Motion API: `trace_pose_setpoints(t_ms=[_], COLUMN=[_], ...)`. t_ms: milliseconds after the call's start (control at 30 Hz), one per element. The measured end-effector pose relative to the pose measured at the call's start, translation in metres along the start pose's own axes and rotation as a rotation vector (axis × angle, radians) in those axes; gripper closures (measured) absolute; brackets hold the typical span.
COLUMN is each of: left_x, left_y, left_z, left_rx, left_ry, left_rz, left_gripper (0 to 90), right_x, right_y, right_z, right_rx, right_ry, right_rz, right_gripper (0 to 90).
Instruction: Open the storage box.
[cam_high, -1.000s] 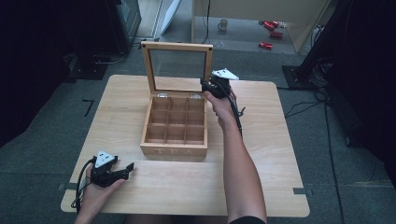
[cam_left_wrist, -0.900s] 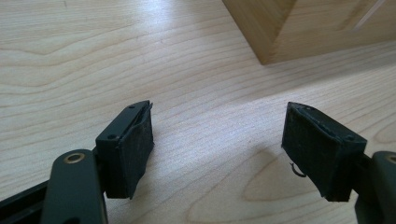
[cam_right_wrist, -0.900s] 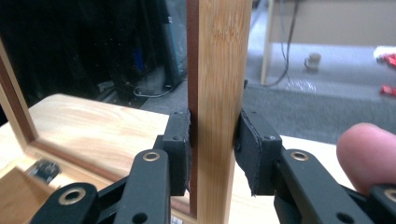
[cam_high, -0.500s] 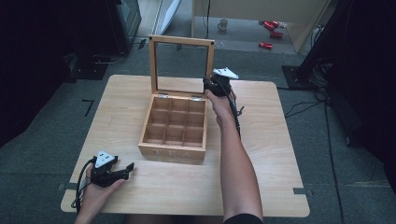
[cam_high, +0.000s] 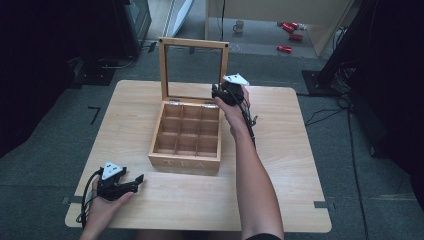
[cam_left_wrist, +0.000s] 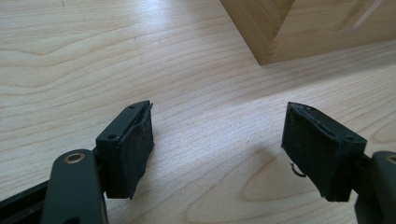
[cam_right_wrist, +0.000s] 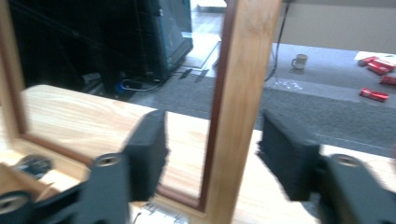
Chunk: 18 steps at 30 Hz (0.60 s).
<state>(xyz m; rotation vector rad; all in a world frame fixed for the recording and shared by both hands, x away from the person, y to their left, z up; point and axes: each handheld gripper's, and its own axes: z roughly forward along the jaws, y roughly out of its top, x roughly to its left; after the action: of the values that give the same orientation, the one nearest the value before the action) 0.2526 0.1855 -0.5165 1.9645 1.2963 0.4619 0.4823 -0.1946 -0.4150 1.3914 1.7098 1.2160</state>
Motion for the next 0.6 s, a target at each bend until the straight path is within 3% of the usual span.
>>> trace_pose_setpoints(t_ms=[267, 367, 600], left_x=[0.0, -0.001, -0.003], left_y=[0.0, 0.0, 0.0], left_z=[0.0, 0.0, 0.001], left_rx=[0.001, 0.002, 0.007], left_ry=[0.003, 0.009, 0.022], left_rz=[0.004, 0.009, 0.022], left_gripper=[25.3, 25.4, 25.3], right_x=[0.003, -0.002, -0.009], right_y=[-0.003, -0.005, -0.022], right_z=[-0.034, -0.047, -0.08], right_rx=[0.02, 0.024, 0.045], right_ry=[0.012, 0.031, 0.038], right_rz=[-0.024, 0.004, 0.011], right_gripper=[21.3, 15.7, 13.4])
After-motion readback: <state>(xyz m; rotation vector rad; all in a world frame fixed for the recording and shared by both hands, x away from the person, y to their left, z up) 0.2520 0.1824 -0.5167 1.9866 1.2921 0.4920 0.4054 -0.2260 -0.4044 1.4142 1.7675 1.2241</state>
